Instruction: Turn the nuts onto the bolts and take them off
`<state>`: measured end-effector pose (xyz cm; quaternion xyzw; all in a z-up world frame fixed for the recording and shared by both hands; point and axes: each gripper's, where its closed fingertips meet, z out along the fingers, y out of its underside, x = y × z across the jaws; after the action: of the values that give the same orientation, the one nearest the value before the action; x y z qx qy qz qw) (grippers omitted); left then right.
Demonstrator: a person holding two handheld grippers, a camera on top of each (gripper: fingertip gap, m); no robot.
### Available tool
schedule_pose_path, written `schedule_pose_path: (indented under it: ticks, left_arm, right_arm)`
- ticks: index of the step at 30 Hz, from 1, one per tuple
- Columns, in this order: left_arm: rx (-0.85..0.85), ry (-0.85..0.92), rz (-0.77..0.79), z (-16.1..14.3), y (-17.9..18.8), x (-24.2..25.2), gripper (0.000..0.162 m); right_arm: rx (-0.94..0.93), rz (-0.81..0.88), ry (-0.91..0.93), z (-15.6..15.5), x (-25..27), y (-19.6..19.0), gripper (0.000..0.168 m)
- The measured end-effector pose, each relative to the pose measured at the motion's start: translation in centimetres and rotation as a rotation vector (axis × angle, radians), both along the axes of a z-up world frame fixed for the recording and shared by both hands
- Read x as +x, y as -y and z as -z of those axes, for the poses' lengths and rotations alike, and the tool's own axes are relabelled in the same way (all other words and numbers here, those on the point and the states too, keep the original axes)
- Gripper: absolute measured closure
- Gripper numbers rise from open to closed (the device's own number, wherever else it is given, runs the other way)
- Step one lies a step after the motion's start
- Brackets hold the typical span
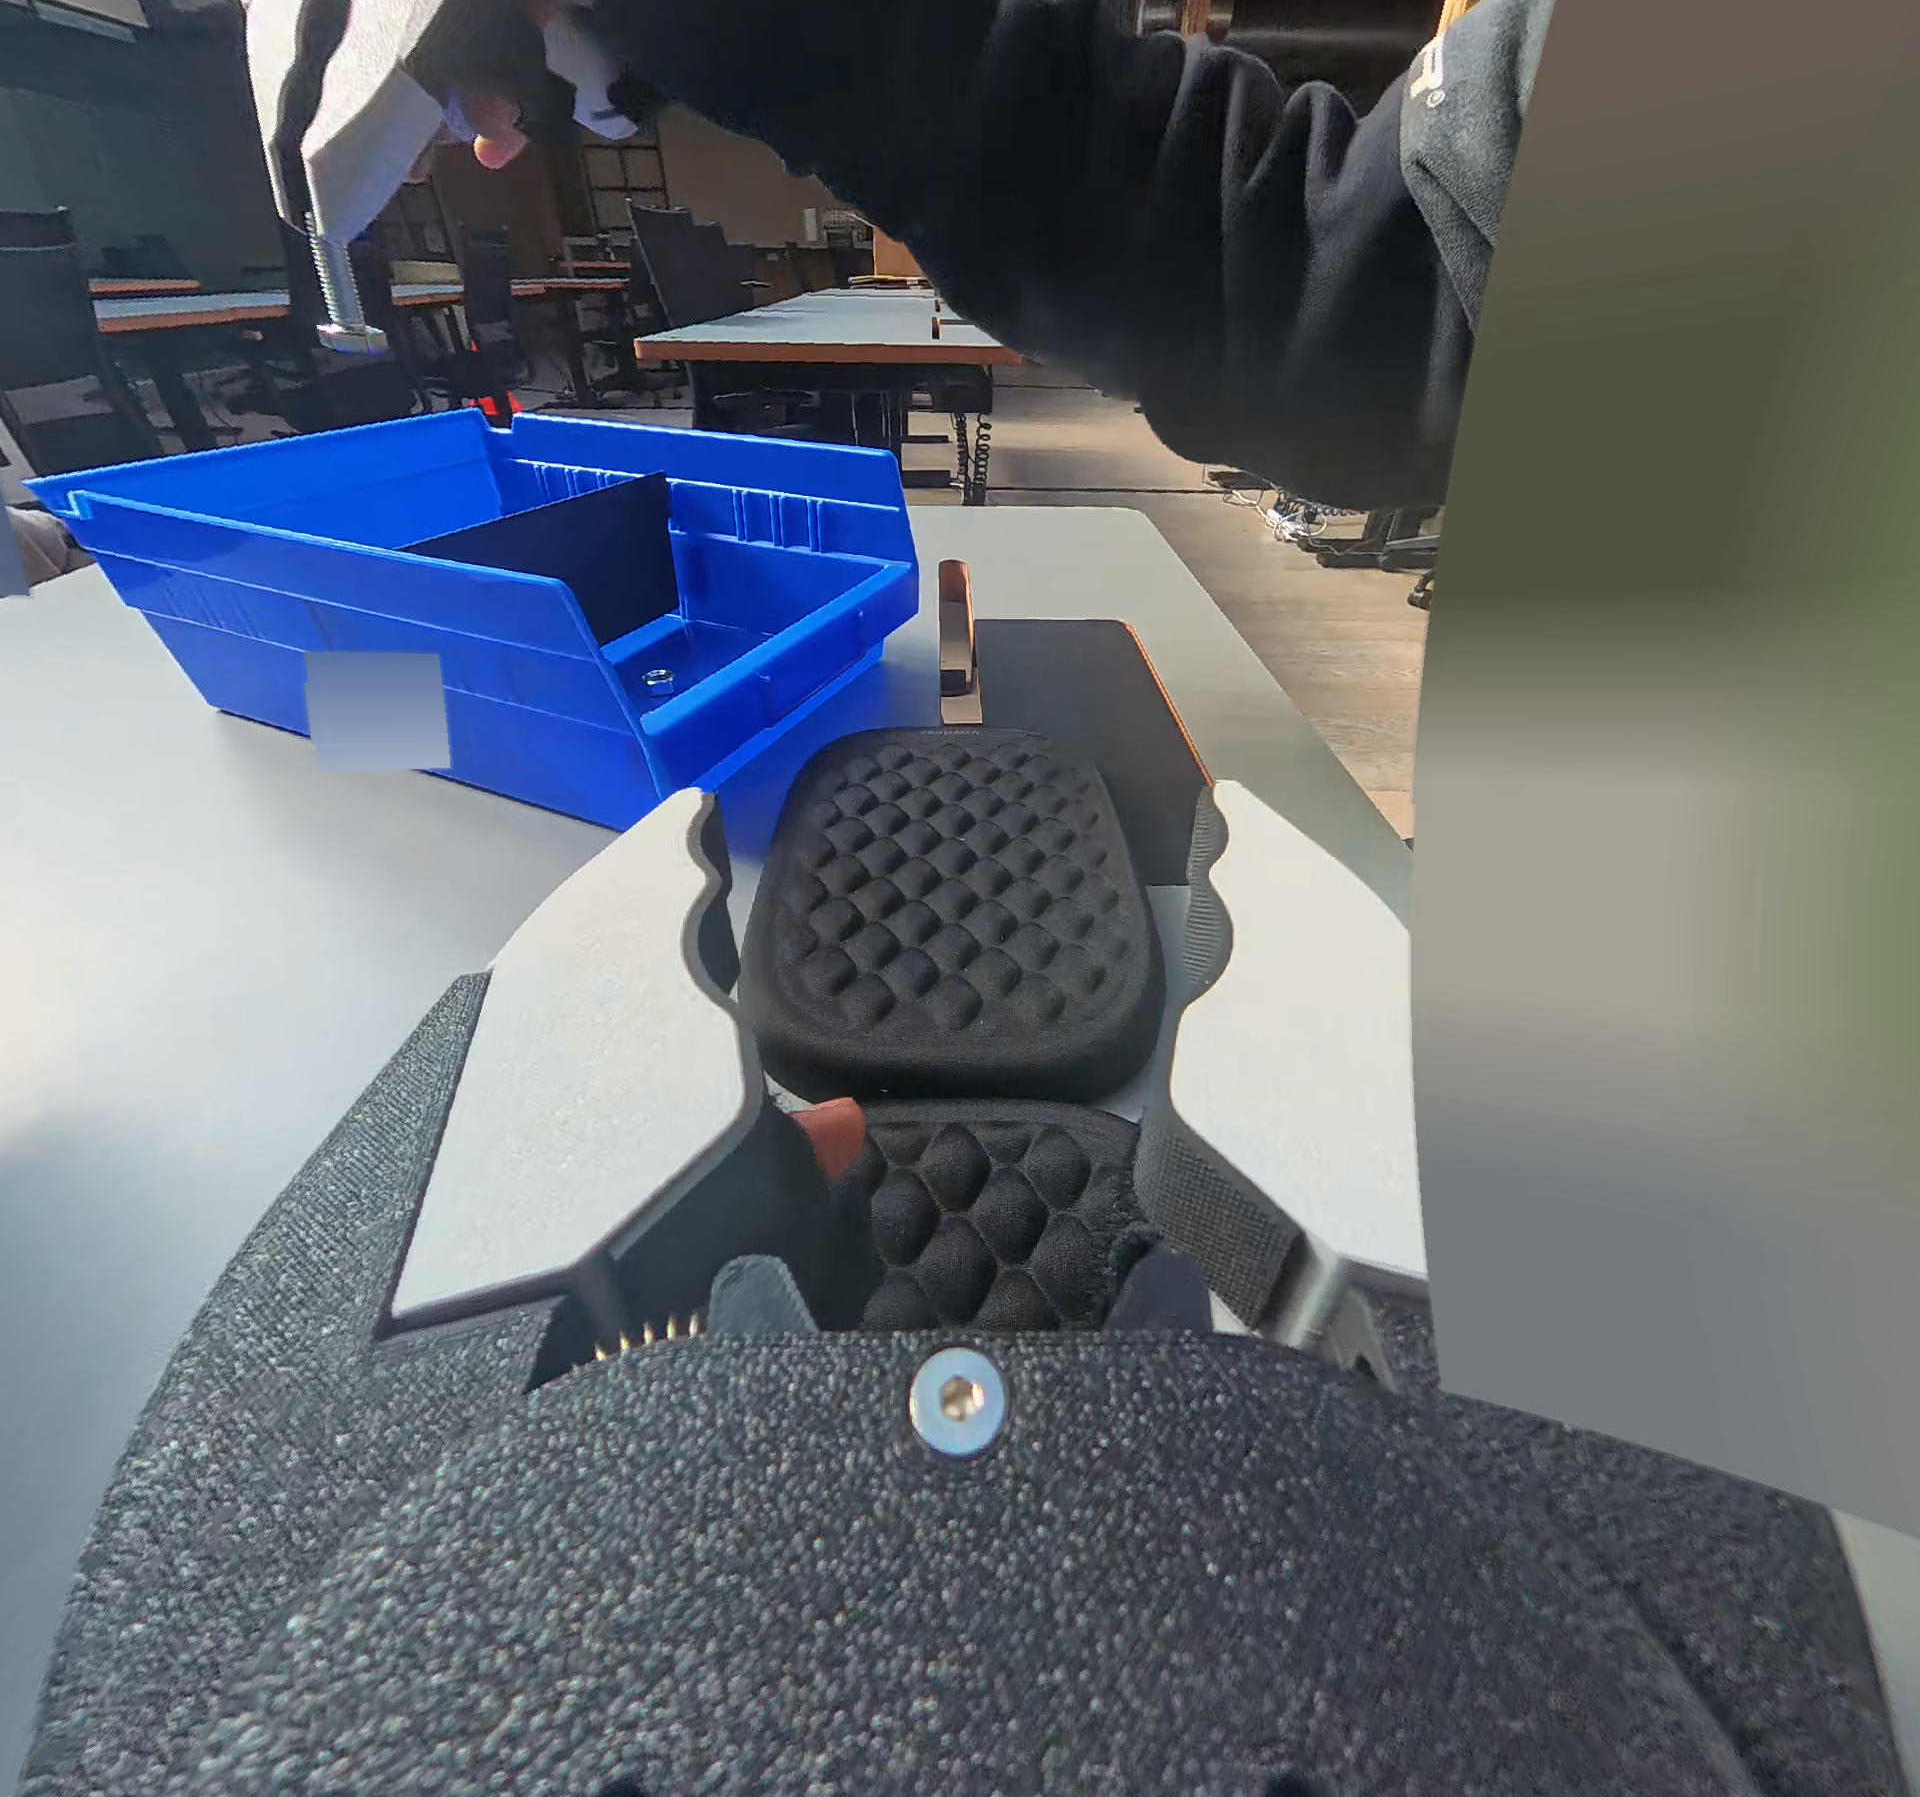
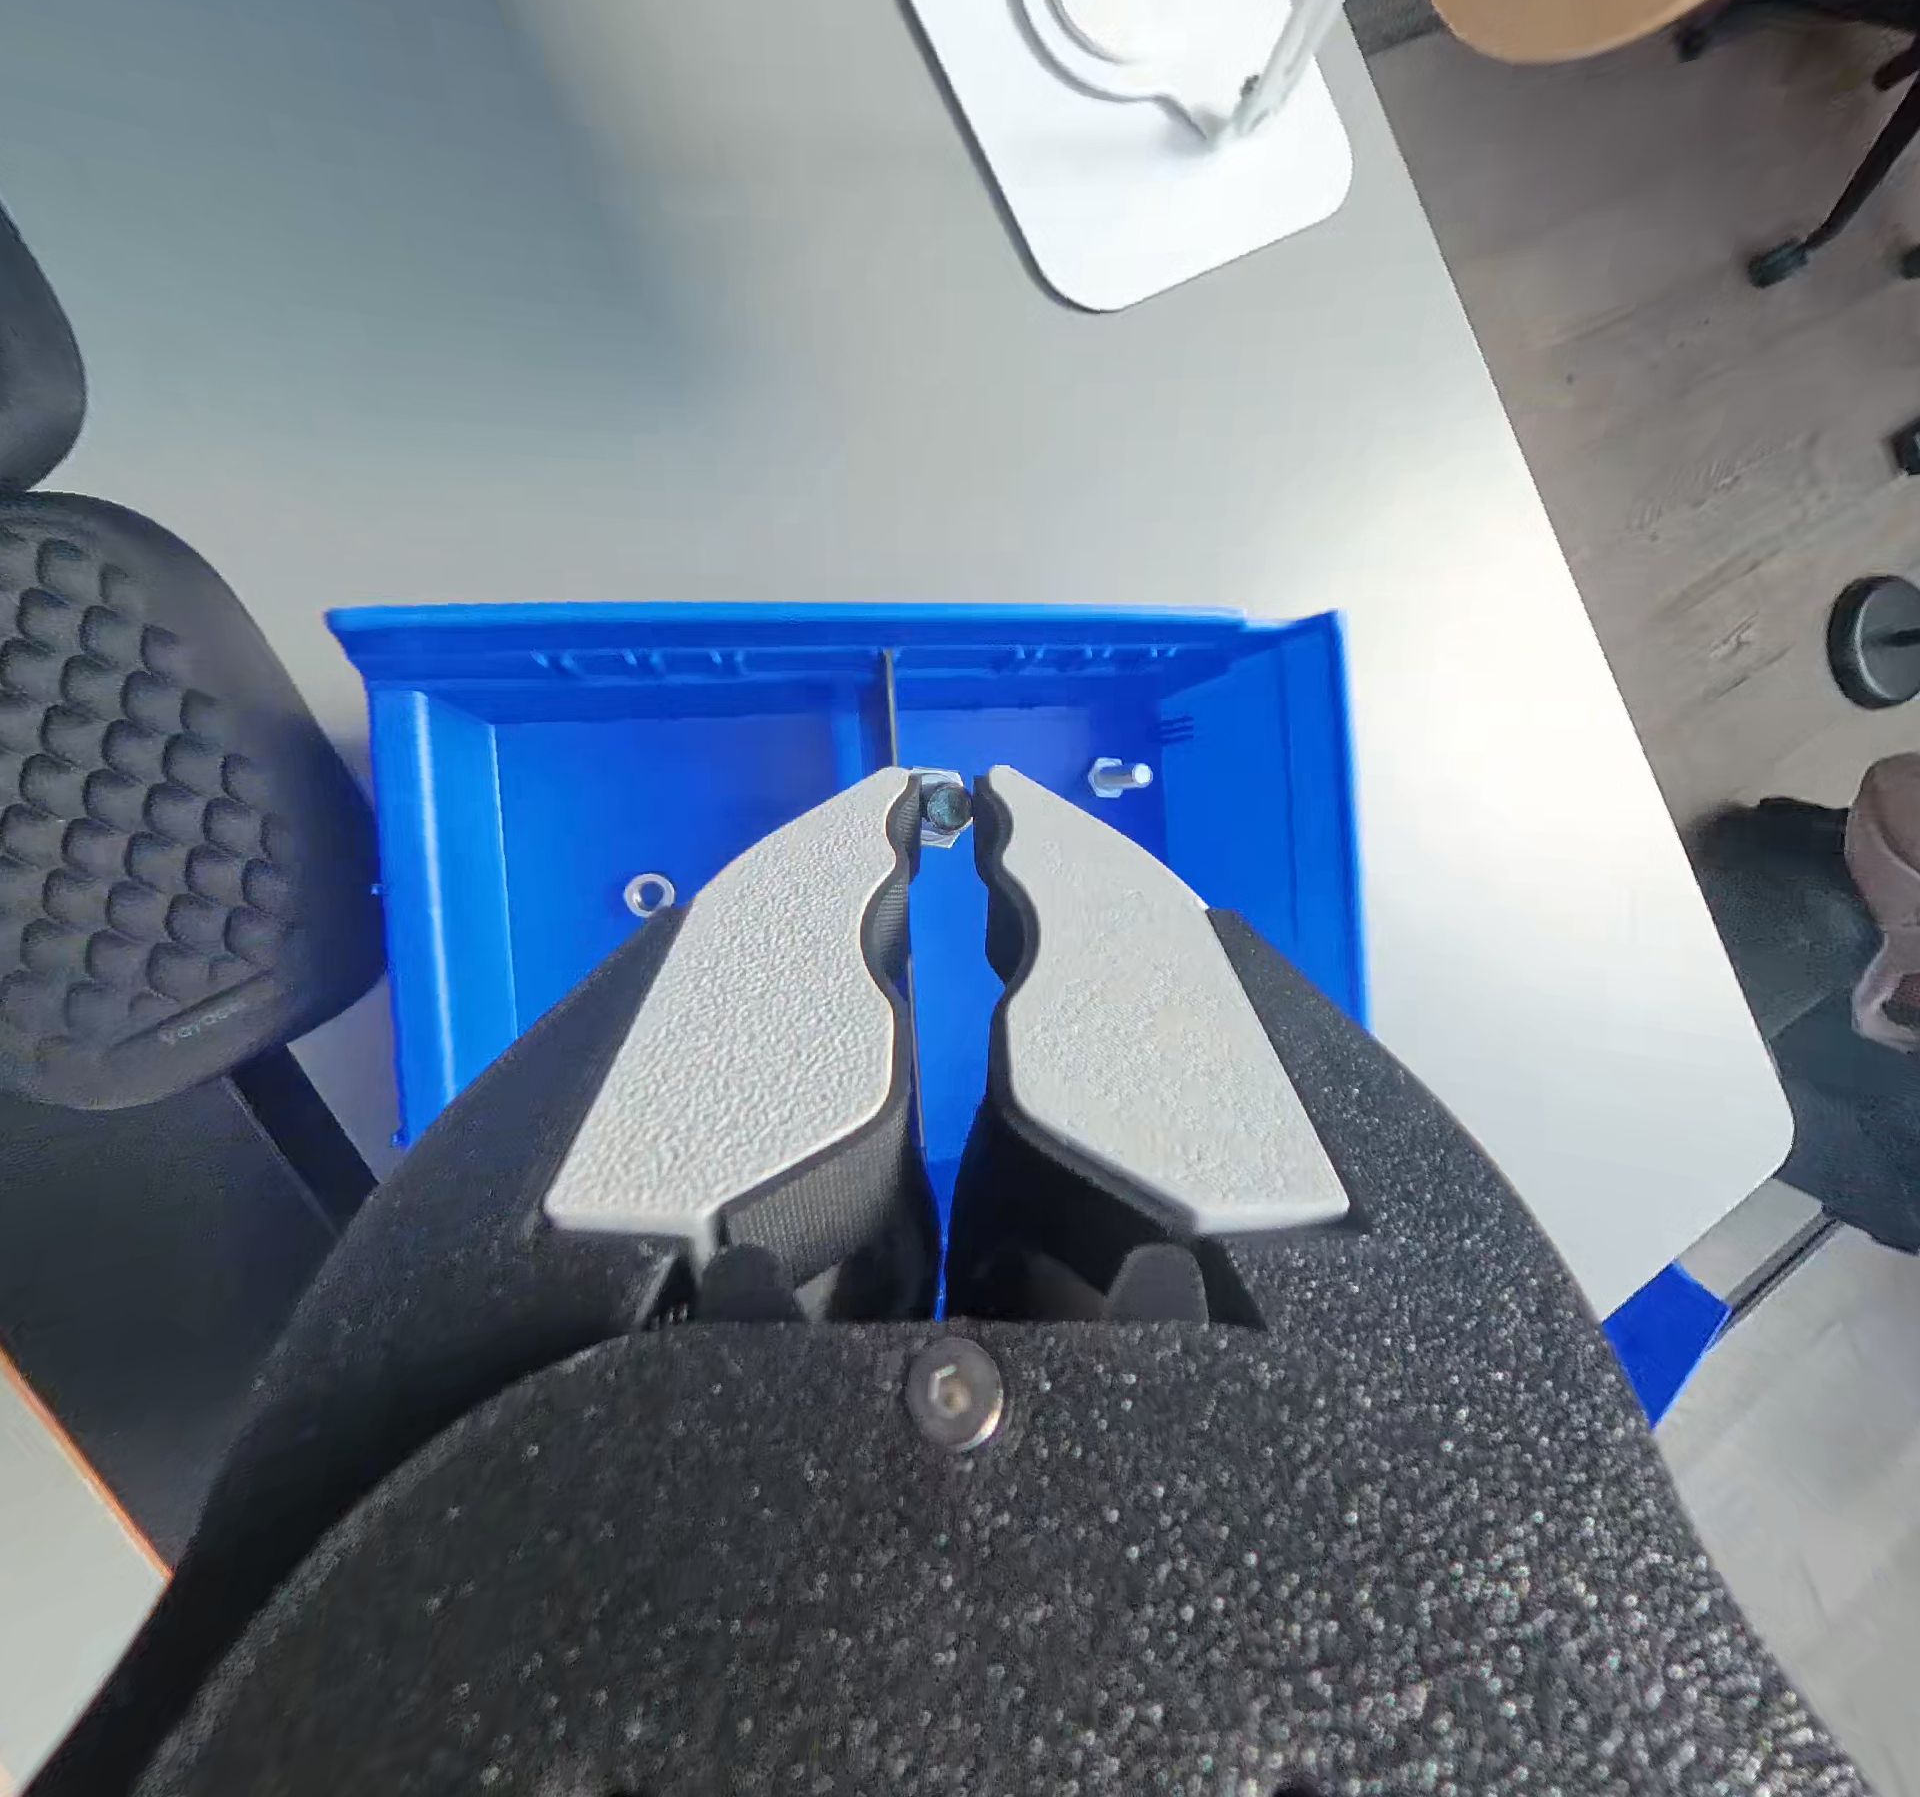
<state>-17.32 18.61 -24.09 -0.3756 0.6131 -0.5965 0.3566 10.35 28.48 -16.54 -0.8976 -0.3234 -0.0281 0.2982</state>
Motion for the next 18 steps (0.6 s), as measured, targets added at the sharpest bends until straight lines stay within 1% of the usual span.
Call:
schedule_pose_path:
  ticks: [4, 9, 13, 18]
  left_arm:
    - [-0.011, 0.001, 0.008, -0.1, 0.0, -0.1, 0.086]
    - [-0.011, 0.003, 0.017, -0.1, 0.1, -0.1, 0.09]
    - [0.008, -0.005, 0.02, 0.1, 0.3, -0.1, 0.091]
    - [0.013, -0.005, 0.021, 0.1, 0.3, -0.1, 0.092]
  right_arm:
    - [-0.117, 0.144, -0.007, 4.1, 4.8, -0.2, 0.159]
    - [-0.192, 0.304, -0.037, 9.1, 8.1, -0.6, 0.159]
    - [-0.245, 0.387, -0.034, 11.6, 9.5, -0.6, 0.159]
    - [-0.288, 0.406, -0.008, 13.5, 9.8, -0.4, 0.159]
